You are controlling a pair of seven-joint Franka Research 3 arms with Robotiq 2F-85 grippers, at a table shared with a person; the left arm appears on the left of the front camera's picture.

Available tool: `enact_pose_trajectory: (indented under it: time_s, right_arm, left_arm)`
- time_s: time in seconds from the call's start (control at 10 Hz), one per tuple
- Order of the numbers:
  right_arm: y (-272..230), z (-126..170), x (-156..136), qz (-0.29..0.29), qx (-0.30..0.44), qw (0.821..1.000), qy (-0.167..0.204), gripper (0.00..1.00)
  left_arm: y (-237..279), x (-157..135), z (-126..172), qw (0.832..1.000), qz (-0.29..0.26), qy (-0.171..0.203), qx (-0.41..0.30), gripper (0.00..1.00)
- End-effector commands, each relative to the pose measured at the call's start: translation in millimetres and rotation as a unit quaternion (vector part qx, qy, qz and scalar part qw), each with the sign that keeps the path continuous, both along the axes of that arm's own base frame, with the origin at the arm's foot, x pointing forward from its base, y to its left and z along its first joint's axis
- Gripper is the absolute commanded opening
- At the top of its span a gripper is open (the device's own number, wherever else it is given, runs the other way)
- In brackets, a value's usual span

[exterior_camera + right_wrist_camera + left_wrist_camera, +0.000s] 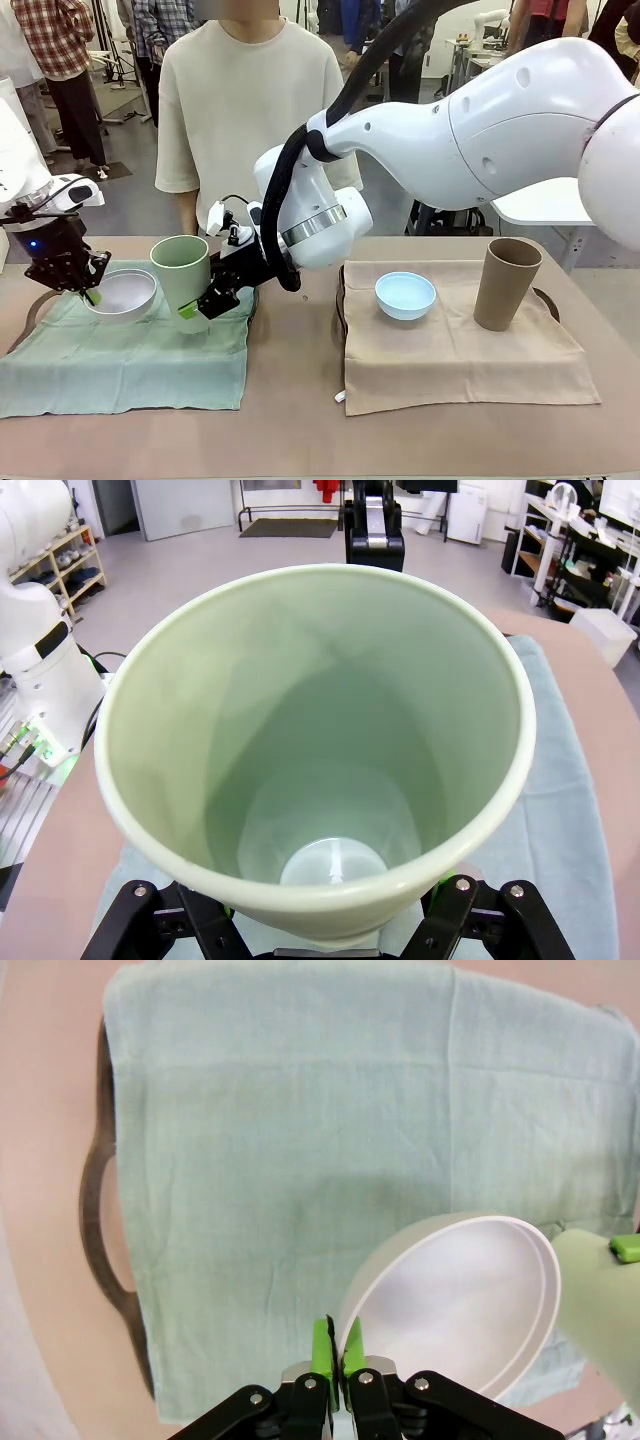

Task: Set up a tray with a mat and arrange the tableware.
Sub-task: Place the Picnic Bowl and Reusable plastic cup back onto the Handle tray in front of the human's position.

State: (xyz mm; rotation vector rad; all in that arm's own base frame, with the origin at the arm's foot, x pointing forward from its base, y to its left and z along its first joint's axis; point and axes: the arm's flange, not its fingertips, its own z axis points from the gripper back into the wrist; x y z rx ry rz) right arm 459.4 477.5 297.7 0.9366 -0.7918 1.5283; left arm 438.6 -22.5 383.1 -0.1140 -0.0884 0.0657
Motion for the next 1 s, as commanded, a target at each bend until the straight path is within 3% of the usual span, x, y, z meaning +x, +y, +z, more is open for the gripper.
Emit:
enact_pose_trajectory:
  time_s: [0.0, 0.8, 0.9]
  right_arm:
    - [0.4, -4.5, 3.4, 0.003, 0.011, 1.000, -0.009, 0.82]
    - [-1.8, -22.5, 10.8, 0.004, 0.010, 1.000, 0.007, 0.82]
    - [-2.2, -25.0, 10.8, 0.007, 0.007, 1.000, 0.012, 0.82]
  left_arm:
    - [-5.5, -0.4, -9.8, 1.000, -0.014, -0.003, -0.004, 0.04]
    - [-12.6, 9.0, -31.9, 1.000, -0.021, 0.014, -0.001, 0.04]
    - [-13.2, 9.4, -33.3, 1.000, -0.022, 0.016, 0.000, 0.08]
